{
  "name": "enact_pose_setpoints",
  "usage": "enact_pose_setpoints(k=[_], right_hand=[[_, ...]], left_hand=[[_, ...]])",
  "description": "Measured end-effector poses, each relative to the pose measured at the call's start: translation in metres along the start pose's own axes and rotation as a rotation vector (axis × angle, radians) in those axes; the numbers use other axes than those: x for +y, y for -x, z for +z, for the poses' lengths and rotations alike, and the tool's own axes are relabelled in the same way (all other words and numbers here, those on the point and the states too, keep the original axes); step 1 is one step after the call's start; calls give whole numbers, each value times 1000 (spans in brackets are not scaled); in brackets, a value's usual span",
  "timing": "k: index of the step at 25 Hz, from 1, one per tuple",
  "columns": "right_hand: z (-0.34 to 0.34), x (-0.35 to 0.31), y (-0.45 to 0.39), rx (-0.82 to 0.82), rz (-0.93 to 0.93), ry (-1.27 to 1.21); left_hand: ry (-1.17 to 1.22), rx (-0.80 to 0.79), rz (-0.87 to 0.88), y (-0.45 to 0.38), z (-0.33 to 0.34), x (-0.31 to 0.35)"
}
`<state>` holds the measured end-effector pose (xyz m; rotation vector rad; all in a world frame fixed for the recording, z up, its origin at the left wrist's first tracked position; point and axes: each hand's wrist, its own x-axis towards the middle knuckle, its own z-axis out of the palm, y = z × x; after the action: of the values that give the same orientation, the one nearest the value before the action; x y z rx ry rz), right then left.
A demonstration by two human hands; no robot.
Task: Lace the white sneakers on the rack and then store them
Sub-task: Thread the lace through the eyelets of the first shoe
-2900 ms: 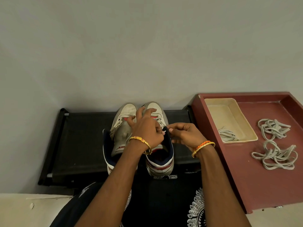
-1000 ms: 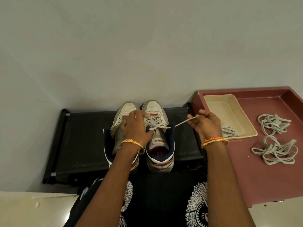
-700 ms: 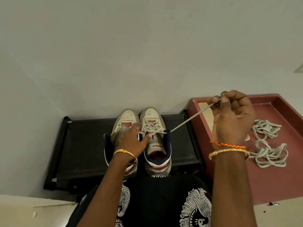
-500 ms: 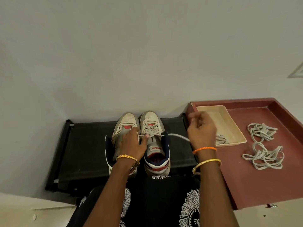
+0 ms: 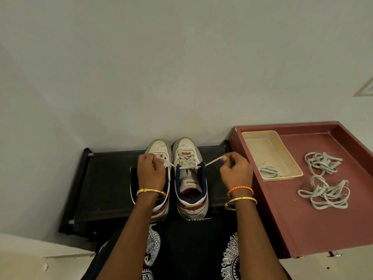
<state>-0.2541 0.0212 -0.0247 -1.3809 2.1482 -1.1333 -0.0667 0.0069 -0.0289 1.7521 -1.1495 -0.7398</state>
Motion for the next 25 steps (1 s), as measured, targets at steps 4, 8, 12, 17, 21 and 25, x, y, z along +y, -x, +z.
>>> enact_pose_setpoints(k=[4,8,12,17,21,25], right_hand=[[6,-7,1,52,-61,-113],[15,-7,-2,-253,84,-100],[24,1,-3,-481,182,-71],[27,5,-3,-378,266,-241],[31,5,-1,-315,263,-204],[27,3,1,-219,313,-320]], left_hand=[[96,33,-12,6,1,8],[-488,-108,212,-2,4,9],[-805,-391,266,-3,13,5],[-589,-485,91,-13,3,6],[-405,-510,101,-19,-2,-6],[-420,-287,47,-13,4,-6]])
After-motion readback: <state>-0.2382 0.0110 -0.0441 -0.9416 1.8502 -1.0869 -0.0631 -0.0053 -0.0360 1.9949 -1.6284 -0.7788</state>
